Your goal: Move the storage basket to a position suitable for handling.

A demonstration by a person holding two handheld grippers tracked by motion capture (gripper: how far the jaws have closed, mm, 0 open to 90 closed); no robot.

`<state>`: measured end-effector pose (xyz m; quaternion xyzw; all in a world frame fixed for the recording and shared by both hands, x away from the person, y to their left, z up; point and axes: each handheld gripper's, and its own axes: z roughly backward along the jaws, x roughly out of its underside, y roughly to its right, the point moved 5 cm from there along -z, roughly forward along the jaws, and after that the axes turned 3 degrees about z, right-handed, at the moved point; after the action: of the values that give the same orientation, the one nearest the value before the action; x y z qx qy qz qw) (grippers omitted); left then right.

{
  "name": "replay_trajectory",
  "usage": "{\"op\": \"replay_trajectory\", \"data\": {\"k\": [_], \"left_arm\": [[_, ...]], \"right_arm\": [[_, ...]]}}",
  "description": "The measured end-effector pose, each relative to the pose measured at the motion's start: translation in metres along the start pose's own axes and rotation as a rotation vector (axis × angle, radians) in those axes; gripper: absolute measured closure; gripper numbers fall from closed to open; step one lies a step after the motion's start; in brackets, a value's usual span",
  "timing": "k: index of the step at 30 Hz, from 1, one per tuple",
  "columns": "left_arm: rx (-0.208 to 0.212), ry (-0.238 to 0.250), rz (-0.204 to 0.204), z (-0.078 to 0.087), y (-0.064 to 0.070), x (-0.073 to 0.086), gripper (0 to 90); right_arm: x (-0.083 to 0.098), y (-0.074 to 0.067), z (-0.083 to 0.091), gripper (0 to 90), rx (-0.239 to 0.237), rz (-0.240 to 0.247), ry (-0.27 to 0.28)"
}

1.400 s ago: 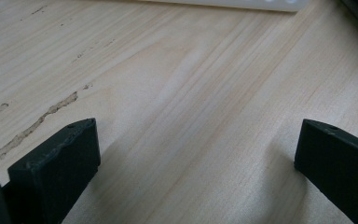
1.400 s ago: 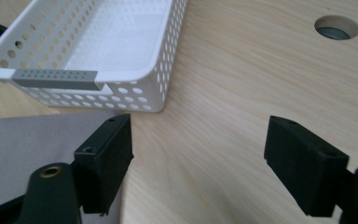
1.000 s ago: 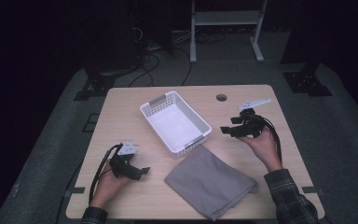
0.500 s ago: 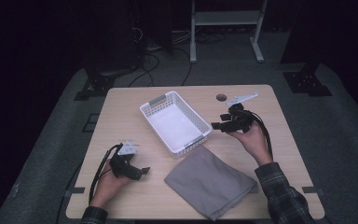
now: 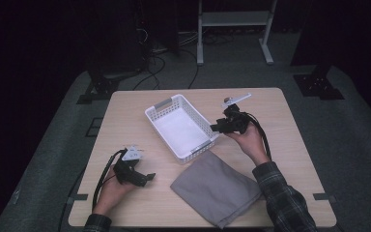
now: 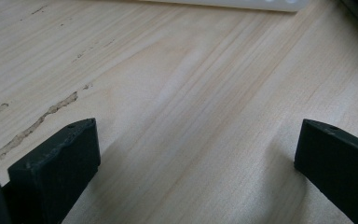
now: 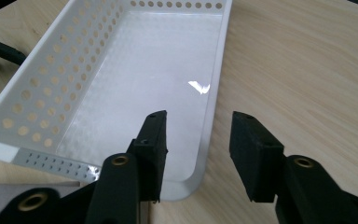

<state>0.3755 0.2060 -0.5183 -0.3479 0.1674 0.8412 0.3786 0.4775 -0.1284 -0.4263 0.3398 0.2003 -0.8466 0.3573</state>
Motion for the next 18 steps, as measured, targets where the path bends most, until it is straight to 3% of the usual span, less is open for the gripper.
{"op": "replay_trajectory", "data": {"k": [4, 11, 18], "left_arm": [[0.000, 0.002, 0.003, 0.000, 0.000, 0.000, 0.0], [0.001, 0.002, 0.002, 0.000, 0.000, 0.000, 0.0], [0.000, 0.001, 0.002, 0.000, 0.000, 0.000, 0.0]], "right_arm": [[-0.004, -0.001, -0.007, 63.1, -0.008, 0.005, -0.011], [-0.006, -0.001, -0.020, 69.0, 0.023, 0.027, -0.050], [-0.003, 0.003, -0.030, 75.4, 0.035, 0.008, -0.074]]}}
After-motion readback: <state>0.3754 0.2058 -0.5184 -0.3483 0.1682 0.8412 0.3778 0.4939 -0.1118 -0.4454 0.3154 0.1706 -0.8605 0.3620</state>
